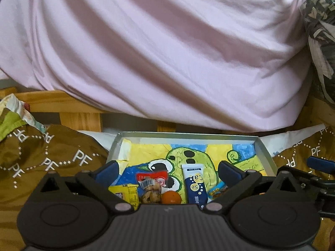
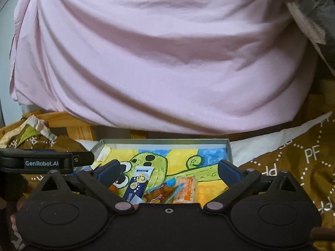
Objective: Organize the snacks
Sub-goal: 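Open both grippers over the tray and lift both tools away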
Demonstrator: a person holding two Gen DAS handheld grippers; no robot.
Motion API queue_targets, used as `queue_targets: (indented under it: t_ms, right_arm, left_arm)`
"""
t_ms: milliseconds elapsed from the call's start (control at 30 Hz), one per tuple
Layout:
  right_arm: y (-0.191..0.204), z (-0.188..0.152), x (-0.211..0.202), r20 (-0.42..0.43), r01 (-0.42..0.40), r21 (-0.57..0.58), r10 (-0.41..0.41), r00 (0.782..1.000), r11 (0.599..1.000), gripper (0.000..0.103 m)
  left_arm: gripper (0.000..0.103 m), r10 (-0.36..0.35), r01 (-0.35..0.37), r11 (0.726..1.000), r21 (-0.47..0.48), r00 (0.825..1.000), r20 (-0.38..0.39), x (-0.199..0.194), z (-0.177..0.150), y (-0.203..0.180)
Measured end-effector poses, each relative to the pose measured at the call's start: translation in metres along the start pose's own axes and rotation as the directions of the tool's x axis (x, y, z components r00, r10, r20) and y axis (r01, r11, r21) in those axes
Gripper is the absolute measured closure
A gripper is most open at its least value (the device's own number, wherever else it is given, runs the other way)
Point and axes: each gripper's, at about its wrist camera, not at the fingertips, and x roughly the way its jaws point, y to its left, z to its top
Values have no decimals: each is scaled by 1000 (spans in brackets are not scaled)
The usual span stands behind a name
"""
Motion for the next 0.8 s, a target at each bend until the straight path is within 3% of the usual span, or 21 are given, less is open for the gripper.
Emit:
queue_targets:
  t_ms: [500, 800]
  right_arm:
    - [-2, 4, -29, 37, 17, 8, -18, 999, 1000, 1]
    - [0, 0, -57, 63, 9, 14, -10, 998, 1000, 1]
  left_arm:
    - [0, 39, -39, 999, 1, 998, 52, -35, 3, -7]
    - [0, 91, -85, 994, -73, 993, 78, -65, -14, 2]
